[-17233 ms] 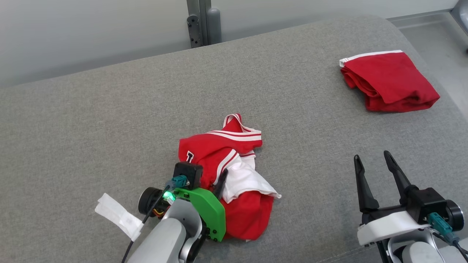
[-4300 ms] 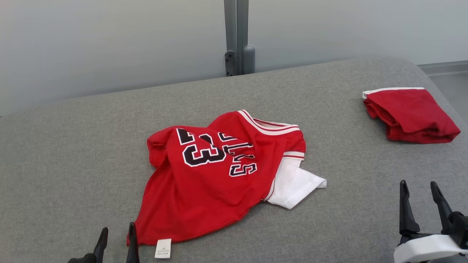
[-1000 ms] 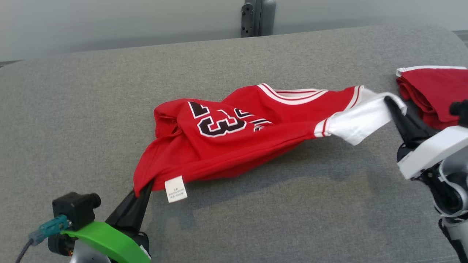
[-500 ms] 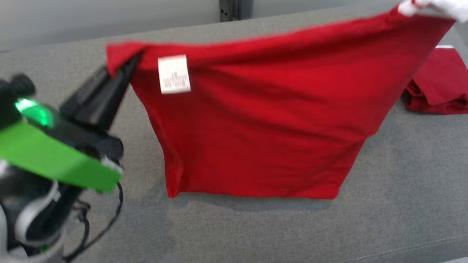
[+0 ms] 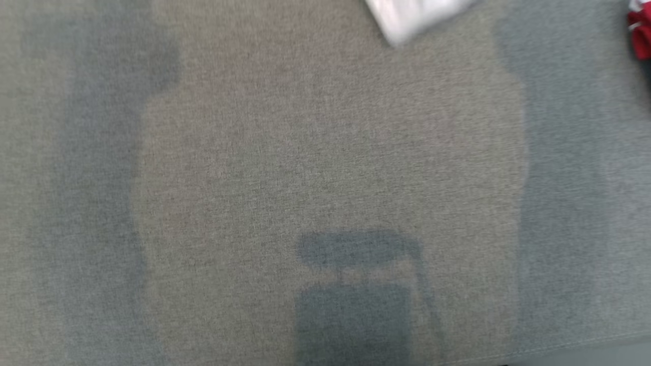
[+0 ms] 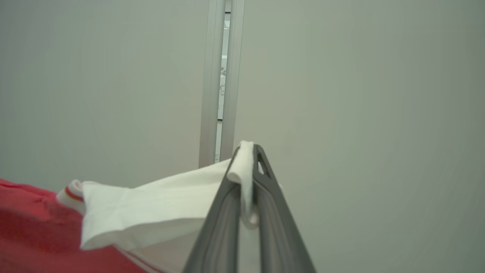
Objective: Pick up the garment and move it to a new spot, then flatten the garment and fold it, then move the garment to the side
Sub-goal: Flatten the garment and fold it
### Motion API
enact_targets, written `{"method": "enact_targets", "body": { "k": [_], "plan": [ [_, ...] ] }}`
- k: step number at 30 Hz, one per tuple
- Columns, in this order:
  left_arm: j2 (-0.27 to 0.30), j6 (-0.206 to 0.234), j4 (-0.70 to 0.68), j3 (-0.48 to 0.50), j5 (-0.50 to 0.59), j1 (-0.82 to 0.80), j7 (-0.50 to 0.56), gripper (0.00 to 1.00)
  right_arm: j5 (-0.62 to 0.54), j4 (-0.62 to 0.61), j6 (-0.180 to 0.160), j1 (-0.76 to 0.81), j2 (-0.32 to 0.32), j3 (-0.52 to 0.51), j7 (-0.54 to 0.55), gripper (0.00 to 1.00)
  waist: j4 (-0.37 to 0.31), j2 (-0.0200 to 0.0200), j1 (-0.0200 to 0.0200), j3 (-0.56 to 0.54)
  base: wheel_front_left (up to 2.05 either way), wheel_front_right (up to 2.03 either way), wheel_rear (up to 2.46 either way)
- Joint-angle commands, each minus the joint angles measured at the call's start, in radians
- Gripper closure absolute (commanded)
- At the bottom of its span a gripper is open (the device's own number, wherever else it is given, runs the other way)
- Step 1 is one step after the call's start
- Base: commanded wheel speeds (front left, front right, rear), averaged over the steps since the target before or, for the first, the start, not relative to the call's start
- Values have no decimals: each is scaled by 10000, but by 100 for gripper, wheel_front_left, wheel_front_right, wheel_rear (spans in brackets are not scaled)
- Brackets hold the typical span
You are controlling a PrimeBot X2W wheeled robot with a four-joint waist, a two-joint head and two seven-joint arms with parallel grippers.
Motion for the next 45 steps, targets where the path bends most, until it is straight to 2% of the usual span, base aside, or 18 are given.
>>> {"method": "enact_targets", "body": {
  "k": [1,5,8,12,15,16,18,22,28,31,36,41,43,45],
  "plan": [
    [14,29,540,10,365,-587,-769,100,-229,429,-20,-458,152,-175,-544,100,508,0,-3,1270,0,0,0],
    [-220,-171,2251,-76,460,-1447,-2571,100,-465,1627,-19,-1394,603,-277,-1841,100,466,0,-3,1377,0,0,0],
    [-215,-354,3123,-198,298,-1379,-3644,100,-203,2172,-19,-1146,561,-30,-2381,100,436,0,-3,1479,0,0,0],
    [-351,-495,3973,-444,-166,60,-4559,100,629,2262,-19,533,87,882,-2976,100,460,0,-3,1448,0,0,0],
    [-228,-519,3948,-707,-273,2044,-4867,100,1428,2010,-19,2745,-339,1399,-3401,100,472,0,-3,965,0,0,0],
    [-308,-500,3912,-521,-639,2827,-4907,100,1689,1856,-20,3542,-526,1457,-3516,100,480,0,-3,811,0,0,0],
    [-394,-504,3455,-368,-710,4297,-4928,100,2016,1564,-20,5139,-823,1586,-3644,100,502,0,-3,564,0,0,0],
    [-864,-505,2504,-209,-845,7527,-4910,100,2563,1046,-23,8038,-986,1428,-3835,100,483,0,-3,-218,0,0,0],
    [-1414,-453,1181,25,-936,11372,-4900,100,2706,-24,-23,11356,-726,1016,-3969,100,364,0,-3,-1674,0,0,0],
    [-1657,-302,572,-40,-1109,13158,-4885,100,2650,-641,-25,13031,-557,650,-4001,100,322,0,-3,-2414,0,0,0],
    [-1898,212,-846,-182,-1542,15953,-4487,100,2468,-1570,-25,15782,-407,244,-4015,100,215,0,-3,-3049,0,0,0],
    [-2093,430,-2594,-411,-2304,17980,-3737,100,2939,-2308,-25,17707,66,-552,-4017,100,220,0,-3,-2982,0,0,0],
    [-2138,255,-3117,-399,-2886,18372,-3378,100,3014,-2558,-23,17973,52,-548,-4011,100,203,0,-3,-2839,0,0,0],
    [-2008,263,-3517,-449,-3066,18498,-2950,100,3118,-2701,-22,17959,10,-399,-3978,100,148,0,-3,-2750,0,0,0]
  ]
}}
